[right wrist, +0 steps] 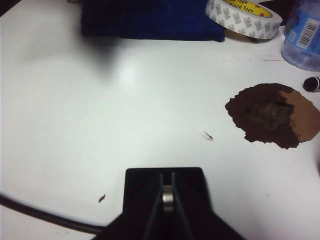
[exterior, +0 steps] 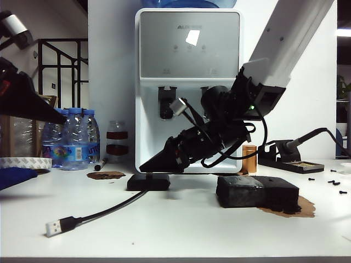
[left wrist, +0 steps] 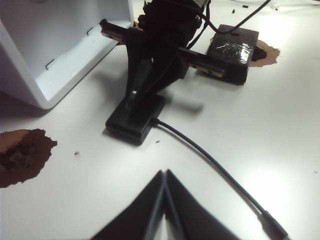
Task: Take the USB flash drive out of the black sponge and insert it into the slot on top of the black USB adpator box.
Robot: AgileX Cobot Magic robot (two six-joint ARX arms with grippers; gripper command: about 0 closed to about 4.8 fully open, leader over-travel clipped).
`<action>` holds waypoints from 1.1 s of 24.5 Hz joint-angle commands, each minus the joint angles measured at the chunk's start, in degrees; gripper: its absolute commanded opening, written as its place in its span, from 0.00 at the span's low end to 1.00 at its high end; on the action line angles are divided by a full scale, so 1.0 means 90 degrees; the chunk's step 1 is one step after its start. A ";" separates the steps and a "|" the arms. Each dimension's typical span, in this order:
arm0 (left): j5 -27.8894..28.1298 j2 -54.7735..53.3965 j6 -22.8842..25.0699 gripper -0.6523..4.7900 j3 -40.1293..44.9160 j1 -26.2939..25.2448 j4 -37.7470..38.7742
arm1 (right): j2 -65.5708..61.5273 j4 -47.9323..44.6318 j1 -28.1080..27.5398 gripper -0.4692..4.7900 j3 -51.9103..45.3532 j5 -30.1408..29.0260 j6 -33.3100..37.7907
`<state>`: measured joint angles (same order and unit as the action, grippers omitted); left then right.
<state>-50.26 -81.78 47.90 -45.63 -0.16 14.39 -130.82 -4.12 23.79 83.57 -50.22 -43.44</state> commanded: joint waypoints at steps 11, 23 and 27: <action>-0.0058 0.0000 0.0034 0.11 -0.0002 0.0007 -0.0029 | -0.0318 0.0930 0.0041 0.09 -0.0034 0.0571 0.0401; -0.0049 -0.0095 0.0034 0.11 -0.0002 0.0007 -0.0075 | -0.0481 0.1394 0.0070 0.09 -0.0039 0.1010 -0.0151; -0.0049 -0.0107 0.0034 0.11 -0.0002 0.0007 -0.0080 | -0.0580 0.1630 0.0090 0.09 -0.0039 0.1219 -0.0323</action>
<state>-50.30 -82.61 47.90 -45.63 -0.08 14.22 -132.57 -0.19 23.90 84.93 -48.10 -43.38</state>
